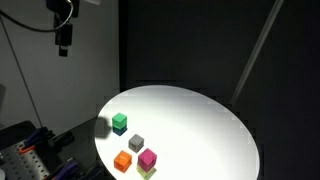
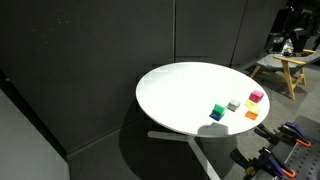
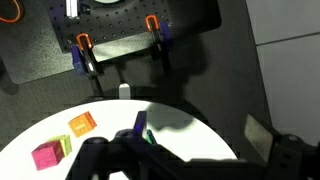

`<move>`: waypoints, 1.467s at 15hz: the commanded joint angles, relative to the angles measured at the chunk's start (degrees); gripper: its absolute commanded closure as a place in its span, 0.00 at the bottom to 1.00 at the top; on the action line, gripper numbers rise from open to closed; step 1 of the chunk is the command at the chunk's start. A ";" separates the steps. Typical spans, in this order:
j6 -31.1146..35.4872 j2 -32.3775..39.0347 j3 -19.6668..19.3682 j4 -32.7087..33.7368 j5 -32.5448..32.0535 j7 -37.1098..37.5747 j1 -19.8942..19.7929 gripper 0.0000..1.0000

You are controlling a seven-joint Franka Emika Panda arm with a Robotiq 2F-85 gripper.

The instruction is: Put the pink block on the grey block

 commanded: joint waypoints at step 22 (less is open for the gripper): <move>26.83 14.58 -7.52 0.11 -6.70 -3.38 -8.60 0.00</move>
